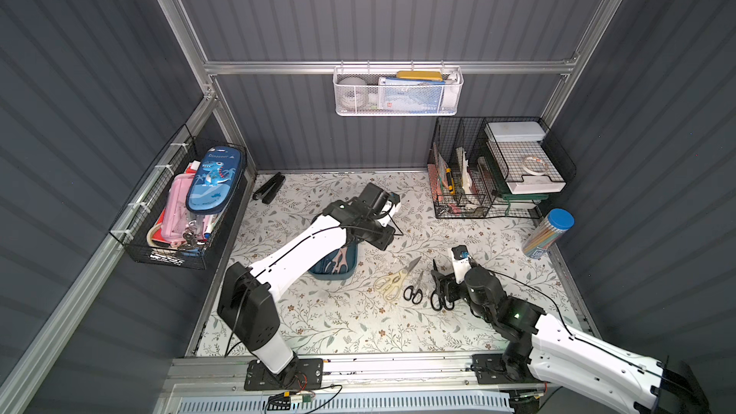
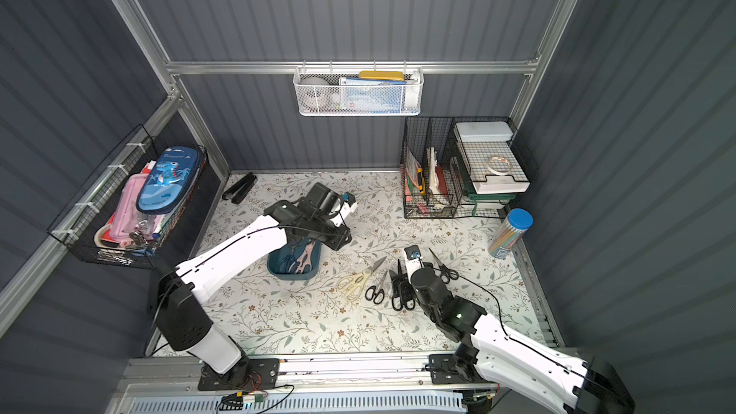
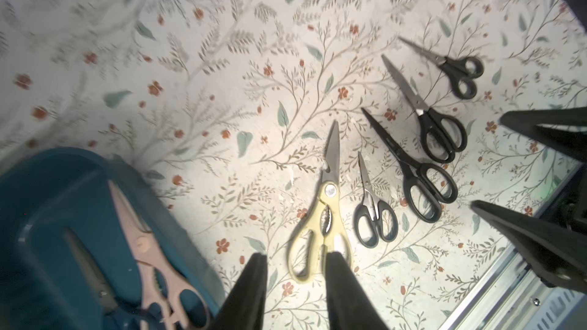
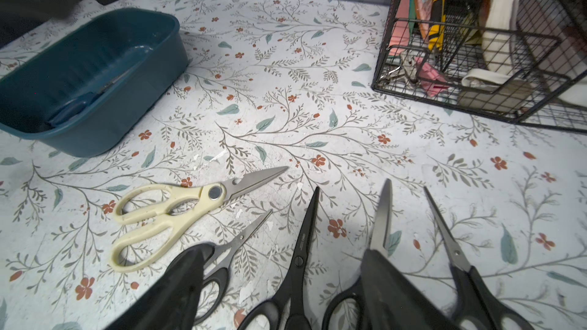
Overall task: Put the scissors into the storage box
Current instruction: Pick up the scissors from the center of the board.
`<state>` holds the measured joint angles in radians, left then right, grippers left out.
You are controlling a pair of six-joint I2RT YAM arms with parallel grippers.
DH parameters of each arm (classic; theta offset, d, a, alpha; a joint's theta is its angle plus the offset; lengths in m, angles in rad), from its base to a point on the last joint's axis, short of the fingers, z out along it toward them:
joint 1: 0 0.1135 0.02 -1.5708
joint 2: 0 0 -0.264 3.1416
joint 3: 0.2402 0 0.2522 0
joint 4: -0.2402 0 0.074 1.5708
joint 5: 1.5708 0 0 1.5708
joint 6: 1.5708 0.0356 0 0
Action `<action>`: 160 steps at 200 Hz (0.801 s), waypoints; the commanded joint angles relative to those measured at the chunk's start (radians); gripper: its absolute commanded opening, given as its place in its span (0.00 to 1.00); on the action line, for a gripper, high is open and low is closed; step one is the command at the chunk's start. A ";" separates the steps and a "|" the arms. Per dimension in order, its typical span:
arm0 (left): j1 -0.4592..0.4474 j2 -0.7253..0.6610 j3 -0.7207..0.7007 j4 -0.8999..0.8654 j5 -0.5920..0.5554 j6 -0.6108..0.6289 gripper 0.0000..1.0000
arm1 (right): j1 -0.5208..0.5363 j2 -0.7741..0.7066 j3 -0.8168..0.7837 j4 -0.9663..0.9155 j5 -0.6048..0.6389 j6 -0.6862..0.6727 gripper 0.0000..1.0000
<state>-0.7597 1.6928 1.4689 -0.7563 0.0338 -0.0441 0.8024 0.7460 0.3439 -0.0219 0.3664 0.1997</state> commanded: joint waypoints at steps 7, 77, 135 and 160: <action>-0.079 0.057 -0.035 -0.031 -0.024 -0.061 0.38 | 0.004 -0.034 -0.025 0.003 0.035 -0.005 0.82; -0.142 0.136 -0.182 -0.006 -0.046 -0.141 0.46 | 0.006 -0.008 -0.017 0.007 0.017 -0.009 0.82; -0.156 0.201 -0.188 0.024 -0.032 -0.140 0.49 | 0.008 0.028 -0.004 0.009 0.020 -0.011 0.83; -0.165 0.221 -0.180 0.019 -0.032 -0.141 0.49 | 0.008 0.034 -0.003 0.010 0.024 -0.011 0.83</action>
<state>-0.9131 1.8915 1.2816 -0.7296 -0.0051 -0.1753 0.8032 0.7761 0.3325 -0.0223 0.3790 0.1978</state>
